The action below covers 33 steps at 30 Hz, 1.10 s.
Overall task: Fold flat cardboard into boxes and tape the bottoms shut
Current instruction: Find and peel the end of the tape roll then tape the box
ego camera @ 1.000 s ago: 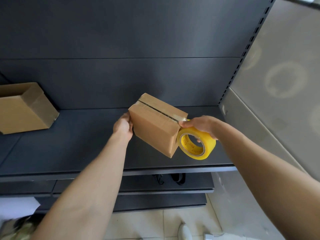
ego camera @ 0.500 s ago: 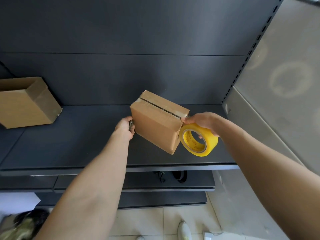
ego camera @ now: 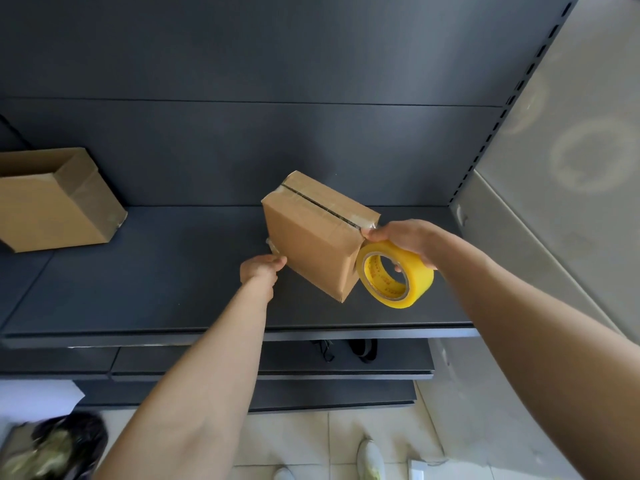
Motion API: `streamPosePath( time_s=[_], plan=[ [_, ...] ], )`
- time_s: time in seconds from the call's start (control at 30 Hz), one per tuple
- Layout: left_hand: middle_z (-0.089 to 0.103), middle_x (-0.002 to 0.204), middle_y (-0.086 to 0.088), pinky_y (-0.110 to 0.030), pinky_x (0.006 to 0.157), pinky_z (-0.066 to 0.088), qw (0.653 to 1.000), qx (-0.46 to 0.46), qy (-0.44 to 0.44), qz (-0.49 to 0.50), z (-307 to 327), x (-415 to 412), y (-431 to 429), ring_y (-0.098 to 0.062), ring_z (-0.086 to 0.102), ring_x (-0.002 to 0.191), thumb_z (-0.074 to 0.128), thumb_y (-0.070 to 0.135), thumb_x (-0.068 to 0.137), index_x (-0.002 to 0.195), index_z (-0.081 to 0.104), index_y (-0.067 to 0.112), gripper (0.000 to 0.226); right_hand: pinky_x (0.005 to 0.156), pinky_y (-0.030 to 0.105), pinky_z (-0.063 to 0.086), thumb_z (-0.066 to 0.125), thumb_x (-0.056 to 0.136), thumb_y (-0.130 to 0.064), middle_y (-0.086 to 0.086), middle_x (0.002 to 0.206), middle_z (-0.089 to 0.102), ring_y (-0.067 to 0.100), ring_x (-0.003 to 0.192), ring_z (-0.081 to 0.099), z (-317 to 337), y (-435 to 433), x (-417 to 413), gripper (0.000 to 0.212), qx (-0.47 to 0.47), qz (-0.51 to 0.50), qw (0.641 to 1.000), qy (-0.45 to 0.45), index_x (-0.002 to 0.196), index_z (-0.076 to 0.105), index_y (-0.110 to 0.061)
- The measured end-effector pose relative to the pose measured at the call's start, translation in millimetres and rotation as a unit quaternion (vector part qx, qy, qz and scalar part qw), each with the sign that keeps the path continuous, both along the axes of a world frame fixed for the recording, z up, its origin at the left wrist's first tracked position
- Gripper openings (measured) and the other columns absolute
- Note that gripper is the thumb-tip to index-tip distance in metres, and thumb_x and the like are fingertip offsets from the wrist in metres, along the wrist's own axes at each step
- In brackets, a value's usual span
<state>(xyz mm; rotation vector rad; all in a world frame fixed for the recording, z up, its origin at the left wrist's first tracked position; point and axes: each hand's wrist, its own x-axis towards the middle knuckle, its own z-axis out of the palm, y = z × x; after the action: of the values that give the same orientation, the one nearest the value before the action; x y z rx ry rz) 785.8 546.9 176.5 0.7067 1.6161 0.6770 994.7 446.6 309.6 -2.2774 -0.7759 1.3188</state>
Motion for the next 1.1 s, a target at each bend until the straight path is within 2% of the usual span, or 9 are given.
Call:
streamPosePath(
  time_s=[0.2, 0.33, 0.4, 0.47, 0.53, 0.63, 0.8, 0.93, 1.1],
  plan=[
    [0.057, 0.124, -0.023, -0.033, 0.044, 0.056, 0.998, -0.022, -0.001, 0.067, 6, -24, 9, -0.035, 0.063, 0.103, 0.067, -0.008, 0.082, 0.127, 0.047, -0.008, 0.05, 0.057, 0.03, 0.048, 0.069, 0.081, -0.049, 0.006, 0.097, 0.066, 0.022, 0.073, 0.062, 2, 8, -11, 0.041, 0.014, -0.001, 1.0, 0.011, 0.106, 0.064, -0.016],
    [0.061, 0.094, -0.027, -0.045, 0.052, 0.056, 0.991, -0.031, 0.009, 0.131, 21, -46, 14, -0.032, 0.064, 0.064, 0.045, -0.01, 0.092, 0.112, 0.055, -0.012, 0.023, 0.08, 0.039, 0.053, 0.07, 0.08, -0.05, 0.007, 0.104, 0.065, 0.025, 0.08, 0.064, 2, 13, -18, 0.042, 0.02, -0.006, 1.0, 0.013, 0.106, 0.065, -0.017],
    [0.065, 0.094, -0.022, -0.044, 0.06, 0.057, 0.99, -0.031, 0.133, 0.028, 20, -54, 7, -0.029, 0.064, 0.066, 0.061, -0.001, 0.087, 0.108, 0.06, -0.011, 0.023, 0.088, 0.041, 0.052, 0.07, 0.081, -0.048, 0.005, 0.099, 0.067, 0.023, 0.076, 0.063, 2, 15, -20, 0.034, 0.027, -0.003, 1.0, 0.015, 0.096, 0.066, -0.018],
    [0.067, 0.105, -0.017, -0.04, 0.073, 0.059, 0.944, -0.037, 0.306, -0.12, 17, -59, -5, -0.03, 0.067, 0.084, 0.078, 0.02, 0.077, 0.11, 0.063, -0.001, 0.042, 0.092, 0.041, 0.05, 0.068, 0.083, -0.047, 0.004, 0.094, 0.066, 0.021, 0.073, 0.062, 2, 17, -22, 0.028, 0.03, 0.001, 0.999, 0.015, 0.087, 0.064, -0.02],
    [0.057, 0.119, -0.013, -0.035, 0.073, 0.055, 0.879, -0.04, 0.422, -0.219, 17, -62, -18, -0.032, 0.064, 0.095, 0.078, 0.037, 0.075, 0.116, 0.057, 0.002, 0.057, 0.096, 0.043, 0.047, 0.066, 0.084, -0.049, 0.006, 0.104, 0.065, 0.024, 0.083, 0.063, 2, 19, -24, 0.034, 0.023, 0.01, 1.0, 0.015, 0.099, 0.065, -0.019],
    [0.041, 0.13, -0.014, -0.037, 0.069, 0.046, 0.85, 0.005, 0.472, -0.235, 20, -63, -24, -0.035, 0.059, 0.101, 0.064, 0.04, 0.088, 0.122, 0.051, 0.003, 0.052, 0.101, 0.046, 0.044, 0.067, 0.082, -0.051, 0.008, 0.122, 0.06, 0.03, 0.109, 0.059, 0, 24, -28, 0.054, 0.022, 0.006, 1.0, 0.021, 0.121, 0.06, -0.015],
    [0.06, 0.113, -0.016, -0.039, 0.077, 0.044, 0.843, 0.249, 0.455, -0.14, 67, -43, -19, -0.035, 0.057, 0.104, 0.041, 0.021, 0.099, 0.107, 0.061, 0.007, 0.025, 0.102, 0.046, 0.044, 0.066, 0.083, -0.05, 0.009, 0.122, 0.06, 0.03, 0.106, 0.06, -2, 27, -30, 0.051, 0.031, 0.02, 0.998, 0.048, 0.12, 0.06, -0.016],
    [0.051, 0.104, -0.007, -0.027, 0.079, 0.039, 0.76, 0.513, 0.338, -0.214, 105, -3, -33, -0.019, 0.047, 0.095, 0.051, 0.013, 0.094, 0.098, 0.063, 0.007, 0.014, 0.102, 0.046, 0.043, 0.066, 0.083, -0.053, 0.01, 0.127, 0.059, 0.032, 0.116, 0.056, -8, 32, -32, 0.057, 0.044, 0.031, 0.997, 0.06, 0.123, 0.059, -0.013],
    [0.035, 0.115, 0.007, -0.018, 0.081, 0.033, 0.807, 0.405, 0.211, -0.375, 113, 31, -33, -0.011, 0.048, 0.099, 0.048, 0.023, 0.098, 0.119, 0.059, 0.01, 0.027, 0.101, 0.045, 0.045, 0.065, 0.081, -0.055, 0.01, 0.124, 0.06, 0.03, 0.116, 0.056, -17, 33, -34, 0.058, 0.062, 0.074, 0.994, 0.051, 0.122, 0.059, -0.015]
  ],
)
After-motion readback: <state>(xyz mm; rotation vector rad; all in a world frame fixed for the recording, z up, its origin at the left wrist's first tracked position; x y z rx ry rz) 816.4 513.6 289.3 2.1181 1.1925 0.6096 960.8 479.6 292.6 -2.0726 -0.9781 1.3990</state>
